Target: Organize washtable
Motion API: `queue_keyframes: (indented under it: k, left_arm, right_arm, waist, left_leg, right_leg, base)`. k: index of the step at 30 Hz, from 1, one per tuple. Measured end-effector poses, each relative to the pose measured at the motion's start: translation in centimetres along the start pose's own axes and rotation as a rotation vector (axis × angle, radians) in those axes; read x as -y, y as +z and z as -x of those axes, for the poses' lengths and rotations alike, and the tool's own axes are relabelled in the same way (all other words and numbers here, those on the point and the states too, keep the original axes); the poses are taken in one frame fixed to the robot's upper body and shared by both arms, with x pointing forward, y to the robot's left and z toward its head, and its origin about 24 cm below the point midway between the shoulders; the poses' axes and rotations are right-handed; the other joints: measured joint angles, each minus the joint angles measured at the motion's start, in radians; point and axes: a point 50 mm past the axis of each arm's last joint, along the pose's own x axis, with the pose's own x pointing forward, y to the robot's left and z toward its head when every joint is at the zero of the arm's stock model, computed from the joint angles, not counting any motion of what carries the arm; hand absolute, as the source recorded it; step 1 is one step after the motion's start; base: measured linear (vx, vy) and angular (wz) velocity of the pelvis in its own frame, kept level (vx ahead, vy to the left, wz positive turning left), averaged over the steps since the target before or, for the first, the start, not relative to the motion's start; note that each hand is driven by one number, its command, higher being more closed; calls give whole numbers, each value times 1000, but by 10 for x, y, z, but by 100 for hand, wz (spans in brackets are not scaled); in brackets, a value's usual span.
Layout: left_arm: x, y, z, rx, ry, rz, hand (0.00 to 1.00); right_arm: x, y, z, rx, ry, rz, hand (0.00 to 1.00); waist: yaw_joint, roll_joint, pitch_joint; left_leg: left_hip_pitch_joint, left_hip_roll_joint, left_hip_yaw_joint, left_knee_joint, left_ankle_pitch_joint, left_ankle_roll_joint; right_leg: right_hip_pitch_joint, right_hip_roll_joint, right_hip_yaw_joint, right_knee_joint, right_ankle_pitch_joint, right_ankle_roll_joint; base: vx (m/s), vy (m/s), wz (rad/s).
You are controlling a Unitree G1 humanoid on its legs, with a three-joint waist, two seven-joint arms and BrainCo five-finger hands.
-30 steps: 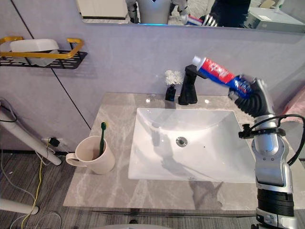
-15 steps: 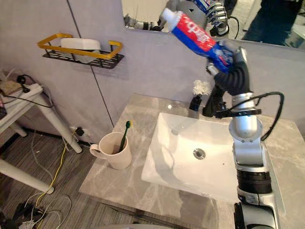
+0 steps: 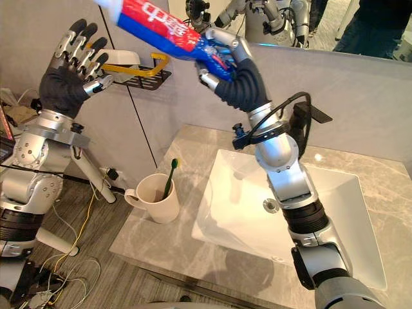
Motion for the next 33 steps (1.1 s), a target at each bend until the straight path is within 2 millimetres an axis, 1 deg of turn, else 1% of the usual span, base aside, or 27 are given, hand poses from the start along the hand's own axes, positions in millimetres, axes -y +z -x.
queue_keyframes:
  k: [1,2,4,6,9,11,14,19,24,29,33]
  left_arm:
    - [4,0,-1,5,-9,15,0]
    - [13,-2,-5,7,-38,53,0]
    - [21,-2,-5,10,-69,63,0]
    - [31,-1,-5,22,-97,94,0]
    - [36,-2,-5,18,-116,101,0]
    - [37,-2,-6,15,-123,101,0]
    - [39,-2,-8,11,-130,100,0]
    - [50,9,-10,56,-181,107,0]
    - [53,7,-9,42,-202,103,0]
    - [51,8,-8,28,-213,76,0]
    - [51,8,-4,16,-219,63,0]
  right_arm:
    - [-3,0,0,1,7,-13,100]
    - [-10,2,-1,5,21,-41,100]
    - [-16,5,-1,17,32,-62,100]
    - [-24,13,-2,49,43,-98,100]
    - [-33,19,-1,71,67,-124,100]
    - [-36,22,1,77,73,-139,100]
    - [-42,18,8,48,88,-158,100]
    - [-44,12,15,7,96,-165,100]
    - [-45,11,16,2,102,-163,100]
    - [-45,7,23,-28,104,-165,100]
    - [-43,6,23,-32,96,-161,100]
  waist:
    - [-1,0,0]
    - [-2,1,1]
    - [-3,1,1]
    - [-11,3,2]
    - [-25,3,2]
    - [-25,3,2]
    - [-28,3,2]
    - [-29,8,5]
    - [-31,12,8]
    - [-31,12,8]
    - [-32,13,8]
  left_leg:
    - [0,0,2,-1,1,0]
    - [0,2,8,-2,1,-1]
    - [0,3,19,-3,1,-1]
    - [2,5,30,-3,1,-1]
    - [5,9,38,-6,1,-1]
    - [6,13,56,-11,1,-1]
    - [8,15,72,-14,1,-1]
    - [8,15,83,-17,1,-1]
    - [8,16,82,-17,1,-1]
    - [12,16,82,-18,1,-1]
    - [21,17,83,-19,1,-1]
  right_leg:
    - [-1,0,4,0,0,0]
    - [-5,1,6,0,0,0]
    - [-11,1,13,0,0,0]
    - [-15,1,27,-1,0,0]
    - [-17,2,34,-1,0,0]
    - [-29,4,52,0,0,0]
    - [-35,7,66,0,1,0]
    - [-45,9,83,-1,1,0]
    - [-45,9,85,-2,1,0]
    - [-41,7,85,-2,1,0]
    - [-34,7,87,-2,1,0]
  base:
    - [-27,-4,-17]
    - [-21,-5,-13]
    - [-17,-1,-16]
    - [-16,0,-15]
    - [-11,-9,-9]
    - [-25,-2,-25]
    - [-9,1,-17]
    - [18,4,-10]
    - [13,-1,-1]
    - [0,0,0]
    - [0,0,0]
